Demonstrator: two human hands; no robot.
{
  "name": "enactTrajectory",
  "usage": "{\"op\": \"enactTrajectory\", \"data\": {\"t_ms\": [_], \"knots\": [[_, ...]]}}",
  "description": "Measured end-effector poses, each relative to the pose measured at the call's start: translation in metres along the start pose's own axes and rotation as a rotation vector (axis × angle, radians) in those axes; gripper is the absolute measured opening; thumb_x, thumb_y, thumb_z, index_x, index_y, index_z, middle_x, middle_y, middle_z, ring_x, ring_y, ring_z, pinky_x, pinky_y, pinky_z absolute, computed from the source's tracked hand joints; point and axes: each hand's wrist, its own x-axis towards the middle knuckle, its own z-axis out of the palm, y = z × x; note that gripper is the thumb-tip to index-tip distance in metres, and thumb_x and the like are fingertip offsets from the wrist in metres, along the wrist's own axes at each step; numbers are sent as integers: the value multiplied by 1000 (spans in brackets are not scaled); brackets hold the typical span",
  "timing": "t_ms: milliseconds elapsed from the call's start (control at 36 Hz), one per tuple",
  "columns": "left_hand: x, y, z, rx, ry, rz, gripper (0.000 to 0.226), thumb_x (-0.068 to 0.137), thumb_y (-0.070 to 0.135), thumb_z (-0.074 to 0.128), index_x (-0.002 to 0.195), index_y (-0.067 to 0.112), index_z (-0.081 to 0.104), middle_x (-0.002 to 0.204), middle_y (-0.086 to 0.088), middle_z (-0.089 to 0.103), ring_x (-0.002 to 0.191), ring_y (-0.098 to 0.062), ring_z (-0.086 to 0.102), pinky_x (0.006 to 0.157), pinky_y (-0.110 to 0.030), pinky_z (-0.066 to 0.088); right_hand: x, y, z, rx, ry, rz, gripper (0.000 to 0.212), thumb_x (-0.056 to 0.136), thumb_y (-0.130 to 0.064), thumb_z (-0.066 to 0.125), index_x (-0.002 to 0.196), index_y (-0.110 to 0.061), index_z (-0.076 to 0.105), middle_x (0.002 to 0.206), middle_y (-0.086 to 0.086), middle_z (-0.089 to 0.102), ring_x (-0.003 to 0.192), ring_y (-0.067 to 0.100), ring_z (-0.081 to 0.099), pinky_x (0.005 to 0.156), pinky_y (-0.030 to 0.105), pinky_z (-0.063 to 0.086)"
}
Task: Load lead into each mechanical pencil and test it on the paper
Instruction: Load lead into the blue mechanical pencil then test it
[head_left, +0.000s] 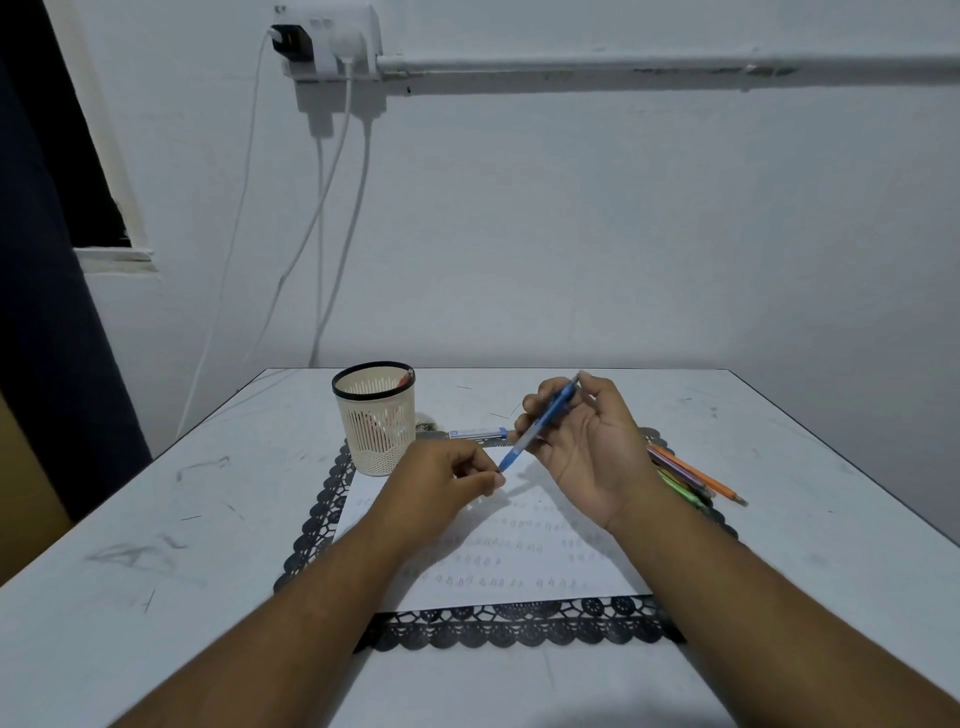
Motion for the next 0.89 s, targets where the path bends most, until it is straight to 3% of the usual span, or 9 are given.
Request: {"op": "enactTrajectory", "data": {"t_ms": [56,111,222,361,444,639,889], "knots": [[1,-2,0,7,13,-20,20,88,16,80,73,29,75,75,9,74,70,-6,65,67,-22,51,0,-1,0,26,27,20,43,110,-36,38,87,-8,62,80,12,63,77,29,63,91,46,58],[1,-3,0,8,15,-29,20,88,17,80,72,29,75,75,7,74,70,-10,66,67,-26,51,0,-1,0,58,13,43,45,110,-36,35,81,-9,58,74,10,55,73,28,58,84,43,60],[1,-1,3,13,-9,-19,13,86,17,82,77,24,78,73,9,72,64,1,59,63,-19,47,1,1,2,83,11,36,45,107,-41,31,76,-12,48,69,5,41,65,23,44,79,42,50],[1,-2,3,32,-15,9,13,86,19,82,77,26,77,73,11,72,66,-1,60,64,-21,48,0,4,6,106,-20,-14,32,90,-39,45,70,-14,41,68,3,32,62,20,33,67,37,37],[0,-2,3,34,-27,15,13,87,20,81,77,27,77,75,10,73,69,-4,63,68,-26,51,-1,5,6,119,-40,-42,30,88,-38,45,70,-14,40,68,3,30,63,19,29,66,36,31],[1,-2,3,40,-13,30,8,86,19,82,80,23,78,74,15,72,63,4,57,60,-12,43,-1,7,3,118,-63,-65,32,89,-37,43,66,-15,41,67,2,28,62,19,28,65,36,32],[1,-1,2,26,-5,33,11,87,18,81,78,24,77,73,13,71,63,4,57,61,-11,42,-2,8,3,124,-138,-98,31,91,-34,40,66,-16,39,66,2,28,65,19,22,64,35,30]]}}
